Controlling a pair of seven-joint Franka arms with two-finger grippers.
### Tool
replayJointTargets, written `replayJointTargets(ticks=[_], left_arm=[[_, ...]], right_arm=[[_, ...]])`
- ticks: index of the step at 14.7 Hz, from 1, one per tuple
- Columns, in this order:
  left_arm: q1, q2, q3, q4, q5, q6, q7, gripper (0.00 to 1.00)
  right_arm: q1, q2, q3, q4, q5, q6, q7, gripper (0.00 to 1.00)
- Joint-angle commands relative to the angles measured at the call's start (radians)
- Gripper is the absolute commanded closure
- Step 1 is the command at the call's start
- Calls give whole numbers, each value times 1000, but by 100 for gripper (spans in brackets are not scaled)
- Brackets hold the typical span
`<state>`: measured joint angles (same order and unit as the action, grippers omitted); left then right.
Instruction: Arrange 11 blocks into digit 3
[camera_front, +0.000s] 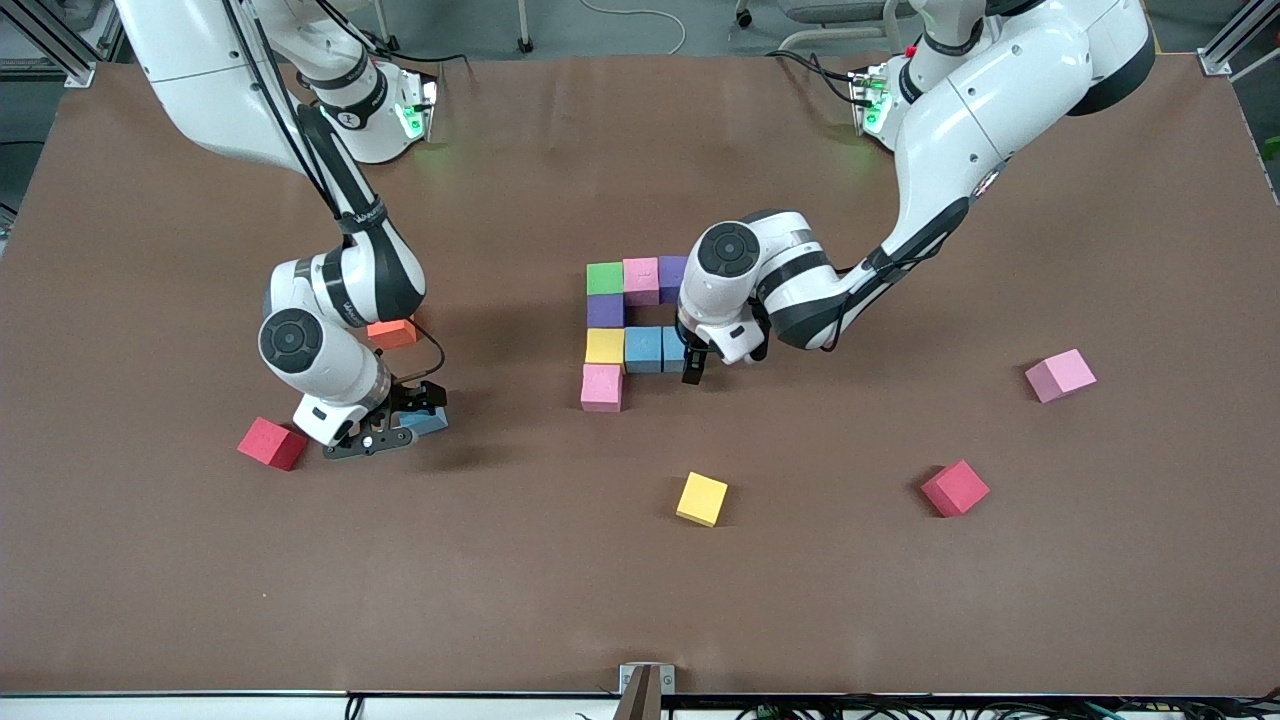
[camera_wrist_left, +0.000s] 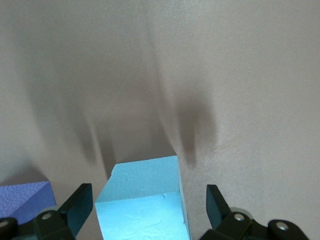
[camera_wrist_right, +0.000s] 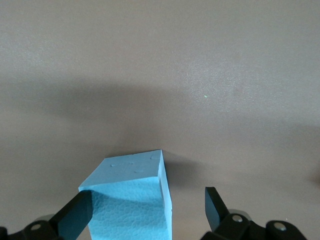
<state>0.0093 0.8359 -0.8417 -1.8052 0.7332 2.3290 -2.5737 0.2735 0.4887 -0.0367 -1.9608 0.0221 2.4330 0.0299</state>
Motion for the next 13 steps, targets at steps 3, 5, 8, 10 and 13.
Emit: replayJointTargets(ticks=[3,5,8,10,13], left_arm=[[37,-43,-49,-8,23,-10,21,0],[67,-69,-89,-8,23,-45,29,0],[184,-95,-190,-6,23,-94,96,0],[268,-93,-262,19,23,-150,160,0],[328,-93,-309,81,23,-249,257,0]], right_arm=[[-17,-39,12,40,-5,-118,8,0],[-17,-44,14,46,-2,-134,11,0],[-11,-42,15,33,2,-120,16,0],[-5,-38,17,10,13,-77,18,0],[9,-19,17,-1,15,-46,18,0]])
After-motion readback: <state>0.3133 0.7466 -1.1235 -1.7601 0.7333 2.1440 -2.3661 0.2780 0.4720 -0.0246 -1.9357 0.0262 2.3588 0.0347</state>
